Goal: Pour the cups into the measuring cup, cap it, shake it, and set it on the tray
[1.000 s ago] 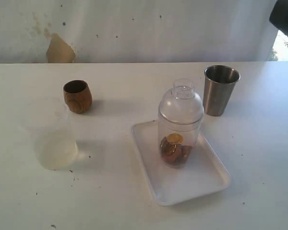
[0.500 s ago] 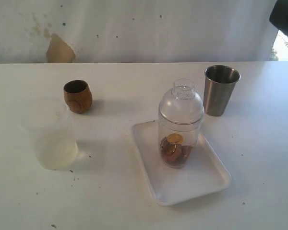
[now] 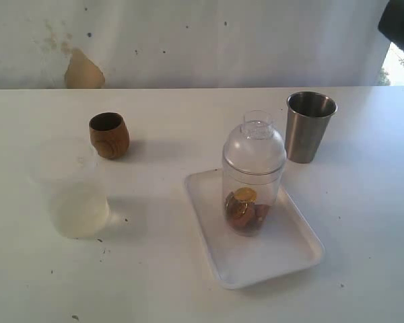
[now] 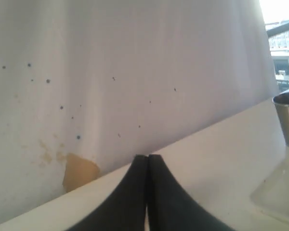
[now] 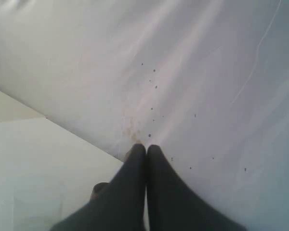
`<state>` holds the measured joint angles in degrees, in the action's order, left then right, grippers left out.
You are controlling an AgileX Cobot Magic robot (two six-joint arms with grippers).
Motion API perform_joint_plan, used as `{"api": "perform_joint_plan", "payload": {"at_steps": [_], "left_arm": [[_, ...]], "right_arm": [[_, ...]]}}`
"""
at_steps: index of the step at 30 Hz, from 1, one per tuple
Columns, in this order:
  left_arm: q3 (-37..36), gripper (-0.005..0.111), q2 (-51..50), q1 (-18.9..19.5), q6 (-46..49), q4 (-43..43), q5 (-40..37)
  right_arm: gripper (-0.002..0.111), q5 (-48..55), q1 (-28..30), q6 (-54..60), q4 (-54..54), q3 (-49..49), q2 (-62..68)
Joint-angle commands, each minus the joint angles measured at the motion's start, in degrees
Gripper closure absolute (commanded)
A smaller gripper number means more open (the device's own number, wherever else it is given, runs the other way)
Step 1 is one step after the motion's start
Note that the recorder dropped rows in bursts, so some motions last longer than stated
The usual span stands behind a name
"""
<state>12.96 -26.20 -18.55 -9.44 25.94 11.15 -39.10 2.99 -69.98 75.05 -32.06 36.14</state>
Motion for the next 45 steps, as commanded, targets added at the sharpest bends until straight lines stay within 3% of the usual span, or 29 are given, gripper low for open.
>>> {"api": "perform_joint_plan", "payload": {"at_steps": [1,8,11,18,25,45], "left_arm": [[-5.36,0.107,2.39,3.47,0.73,-3.42,0.94],[-11.61,0.107,11.8,11.09,4.23,-15.72,0.81],[-12.96,0.107,16.76,14.56,4.61,-16.52,0.7],[-12.96,0.107,25.5,19.66,4.36,-16.52,-13.09],[-12.96,0.107,26.2,20.22,4.36,-18.07,-24.54],[-12.96,0.107,26.2,20.22,8.28,-23.49,-24.42]], "right_arm": [[0.108,0.2,0.47,-0.3,0.17,0.17,-0.28],[0.108,0.2,0.47,-0.3,0.17,0.17,-0.28],[0.108,0.33,0.47,-0.3,0.17,0.17,-0.28],[0.108,0.23,0.47,-0.3,0.17,0.17,-0.28],[0.108,0.23,0.47,-0.3,0.17,0.17,-0.28],[0.108,0.23,0.47,-0.3,0.17,0.17,-0.28]]}}
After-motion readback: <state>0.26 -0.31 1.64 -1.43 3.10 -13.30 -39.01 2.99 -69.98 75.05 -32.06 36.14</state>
